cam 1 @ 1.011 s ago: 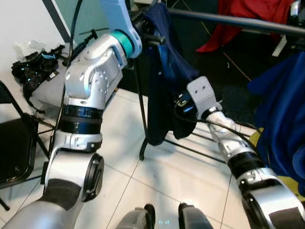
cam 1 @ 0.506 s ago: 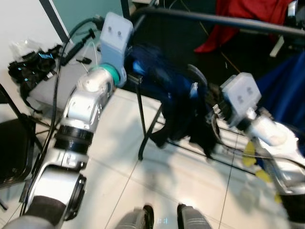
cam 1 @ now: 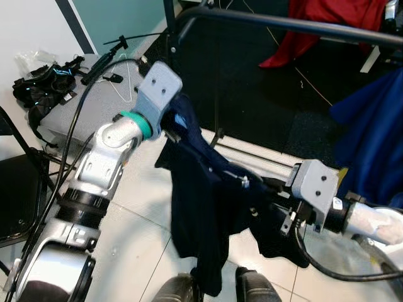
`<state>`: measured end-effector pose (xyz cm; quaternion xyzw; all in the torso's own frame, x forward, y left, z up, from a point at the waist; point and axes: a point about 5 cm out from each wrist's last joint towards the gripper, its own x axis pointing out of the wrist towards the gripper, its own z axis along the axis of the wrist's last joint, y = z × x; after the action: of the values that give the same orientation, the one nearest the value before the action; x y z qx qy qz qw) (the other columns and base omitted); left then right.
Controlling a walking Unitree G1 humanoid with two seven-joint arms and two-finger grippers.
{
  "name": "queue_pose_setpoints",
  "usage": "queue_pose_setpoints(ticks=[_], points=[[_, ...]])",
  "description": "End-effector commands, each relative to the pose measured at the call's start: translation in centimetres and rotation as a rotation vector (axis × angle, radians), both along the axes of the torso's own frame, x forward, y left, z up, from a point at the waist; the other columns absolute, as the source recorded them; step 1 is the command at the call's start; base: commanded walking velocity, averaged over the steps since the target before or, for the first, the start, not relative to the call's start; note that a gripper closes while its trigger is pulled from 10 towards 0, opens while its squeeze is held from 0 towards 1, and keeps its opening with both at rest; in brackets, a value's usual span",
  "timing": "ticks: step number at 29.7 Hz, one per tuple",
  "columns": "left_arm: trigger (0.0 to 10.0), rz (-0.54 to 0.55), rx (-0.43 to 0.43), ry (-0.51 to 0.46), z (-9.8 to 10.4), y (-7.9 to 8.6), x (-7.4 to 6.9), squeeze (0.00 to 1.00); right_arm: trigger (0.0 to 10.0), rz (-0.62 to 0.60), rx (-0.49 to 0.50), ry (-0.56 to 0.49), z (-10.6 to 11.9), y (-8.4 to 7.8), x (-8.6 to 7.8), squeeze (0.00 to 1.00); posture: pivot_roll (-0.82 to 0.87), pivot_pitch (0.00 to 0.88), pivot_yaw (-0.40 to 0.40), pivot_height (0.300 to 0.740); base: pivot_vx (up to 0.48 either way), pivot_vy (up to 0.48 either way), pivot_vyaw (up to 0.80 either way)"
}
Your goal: Hang hanger
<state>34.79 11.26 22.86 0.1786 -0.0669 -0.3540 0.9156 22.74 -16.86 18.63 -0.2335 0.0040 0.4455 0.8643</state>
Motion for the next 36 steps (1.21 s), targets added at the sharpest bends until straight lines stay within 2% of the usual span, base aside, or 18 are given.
queue_pose_setpoints(ticks=[1,3,4,5,9,17,18,21,22,23,25,26,28,30,31,32,33,36], points=[[10.0,-0.133,-0.066,0.105,-0.6,-0.6,-1.4,0.00,0.0,0.040,0.010,0.048,-0.1,0.2,-0.5,0.00,-0.18,0.135,0.156,0.740,0.000,0.000,0.00],[10.0,-0.133,-0.066,0.105,-0.6,-0.6,-1.4,0.00,0.0,0.040,0.010,0.048,-0.1,0.2,-0.5,0.00,-0.18,0.135,0.156,0.740,0.000,0.000,0.00],[10.0,-0.194,-0.146,0.175,-1.0,-1.1,-2.3,0.40,0.0,0.042,0.000,0.065,-0.2,0.1,-0.1,0.00,-0.18,0.131,0.151,0.740,0.000,0.000,0.00],[10.0,-0.240,-0.204,0.216,-1.2,-1.5,-3.0,1.00,0.0,0.039,-0.013,0.079,-0.2,-0.1,0.4,0.00,-0.18,0.130,0.146,0.740,0.000,0.000,0.00],[10.0,-0.263,-0.273,0.249,-1.4,-1.9,-3.5,1.00,0.0,0.030,-0.054,0.087,-0.5,-0.4,1.1,0.00,-0.18,0.127,0.140,0.740,0.000,0.000,0.00],[10.0,-0.288,-0.284,0.237,-0.9,-1.4,-3.7,1.00,0.0,0.013,-0.092,0.084,-0.5,-1.1,1.6,0.00,-0.18,0.124,0.145,0.740,0.000,0.000,0.00],[10.0,-0.316,-0.280,0.226,-0.3,-0.5,-3.8,0.00,0.0,-0.004,-0.138,0.069,-0.3,-1.9,1.8,0.00,-0.18,0.124,0.150,0.740,0.000,0.000,0.00],[10.0,-0.343,-0.260,0.212,0.2,0.3,-3.8,0.00,0.0,-0.017,-0.186,0.055,-0.2,-2.5,2.0,0.00,-0.18,0.122,0.154,0.740,0.000,0.000,0.00],[10.0,-0.341,-0.173,0.184,0.2,1.2,-3.7,0.00,0.0,-0.015,-0.212,0.052,0.1,-3.0,2.0,0.00,-0.17,0.124,0.156,0.740,0.000,0.000,0.00],[10.0,-0.341,-0.173,0.184,0.2,1.2,-3.7,0.00,0.0,-0.015,-0.212,0.052,0.1,-3.0,2.0,0.00,-0.17,0.124,0.156,0.740,0.000,0.000,0.00],[10.0,-0.325,-0.121,0.211,-0.2,2.1,-3.3,0.00,0.0,-0.011,-0.242,0.042,0.5,-3.3,2.0,0.00,-0.17,0.125,0.157,0.740,0.000,0.000,0.00],[10.0,-0.264,-0.194,0.353,-1.0,3.9,-2.6,0.00,0.0,-0.018,-0.285,0.022,1.5,-4.2,2.2,0.00,-0.17,0.125,0.165,0.740,0.000,0.000,0.00],[10.0,-0.264,-0.194,0.353,-1.0,3.9,-2.6,0.00,0.0,-0.018,-0.285,0.022,1.5,-4.2,2.2,0.00,-0.17,0.125,0.165,0.740,0.000,0.000,0.00],[10.0,-0.239,-0.079,0.381,-2.8,4.3,-3.1,0.00,0.0,-0.030,-0.293,0.012,2.1,-4.7,2.4,0.00,-0.16,0.128,0.166,0.740,0.000,0.000,0.00],[10.0,-0.239,-0.079,0.381,-2.8,4.3,-3.1,0.00,0.0,-0.030,-0.293,0.012,2.1,-4.7,2.4,0.00,-0.16,0.128,0.166,0.740,0.000,0.000,0.00],[10.0,-0.282,-0.039,0.366,-3.8,2.8,-4.2,1.00,0.0,-0.026,-0.271,0.002,2.4,-4.4,2.5,0.00,-0.17,0.131,0.167,0.740,0.000,0.000,0.00],[10.0,-0.312,-0.048,0.355,-3.9,2.1,-4.6,1.00,0.0,-0.022,-0.266,-0.001,2.4,-4.2,2.6,0.00,-0.17,0.131,0.167,0.740,0.000,0.000,0.00],[10.0,-0.312,-0.048,0.355,-3.9,2.1,-4.6,1.00,0.0,-0.022,-0.266,-0.001,2.4,-4.2,2.6,0.00,-0.17,0.131,0.167,0.740,0.000,0.000,0.00]])
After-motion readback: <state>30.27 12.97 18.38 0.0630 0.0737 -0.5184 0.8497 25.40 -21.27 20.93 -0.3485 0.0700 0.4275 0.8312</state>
